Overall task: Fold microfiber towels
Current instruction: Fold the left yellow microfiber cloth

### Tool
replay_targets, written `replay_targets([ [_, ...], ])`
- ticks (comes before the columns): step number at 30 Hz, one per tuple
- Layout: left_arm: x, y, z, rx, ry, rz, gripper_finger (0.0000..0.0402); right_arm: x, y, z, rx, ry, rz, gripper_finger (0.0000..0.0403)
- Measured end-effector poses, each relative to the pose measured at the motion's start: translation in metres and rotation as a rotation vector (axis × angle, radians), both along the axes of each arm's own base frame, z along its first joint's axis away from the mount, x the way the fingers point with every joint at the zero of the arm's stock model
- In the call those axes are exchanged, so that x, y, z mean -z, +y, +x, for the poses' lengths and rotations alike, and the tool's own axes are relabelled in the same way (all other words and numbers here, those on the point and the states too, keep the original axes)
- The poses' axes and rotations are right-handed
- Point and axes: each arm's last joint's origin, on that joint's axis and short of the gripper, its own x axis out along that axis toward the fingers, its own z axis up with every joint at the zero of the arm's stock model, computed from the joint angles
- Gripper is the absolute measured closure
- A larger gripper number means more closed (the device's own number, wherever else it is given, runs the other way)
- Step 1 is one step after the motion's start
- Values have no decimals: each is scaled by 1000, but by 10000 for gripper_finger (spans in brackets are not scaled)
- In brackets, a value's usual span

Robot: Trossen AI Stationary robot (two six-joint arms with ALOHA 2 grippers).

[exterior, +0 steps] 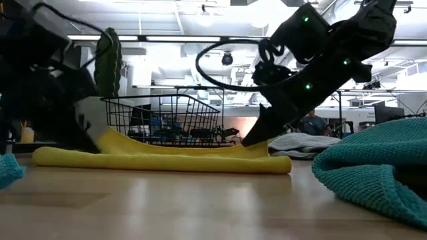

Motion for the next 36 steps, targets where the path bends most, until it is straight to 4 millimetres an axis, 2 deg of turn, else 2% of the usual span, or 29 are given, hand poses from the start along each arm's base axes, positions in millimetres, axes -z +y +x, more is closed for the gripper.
replay_targets([
  [7,9,-8,1,-1,41,-53,364,3,-5,-3,85,33,-44,400],
  [12,9,-19,0,60,43,-156,381,5,-5,-6,122,55,-26,401],
  [16,8,-27,-2,129,51,-220,388,6,-1,-9,118,82,-22,402],
  [19,7,-29,-2,160,43,-225,390,-1,5,-10,96,68,-42,402],
  [28,-13,-19,4,207,-23,-156,387,-44,18,-17,38,-72,-62,402],
  [31,-19,-11,6,187,29,-81,387,-52,20,-19,12,-97,-63,402],
  [36,-24,4,2,113,197,-2,387,-52,20,-20,1,-88,-68,402],
])
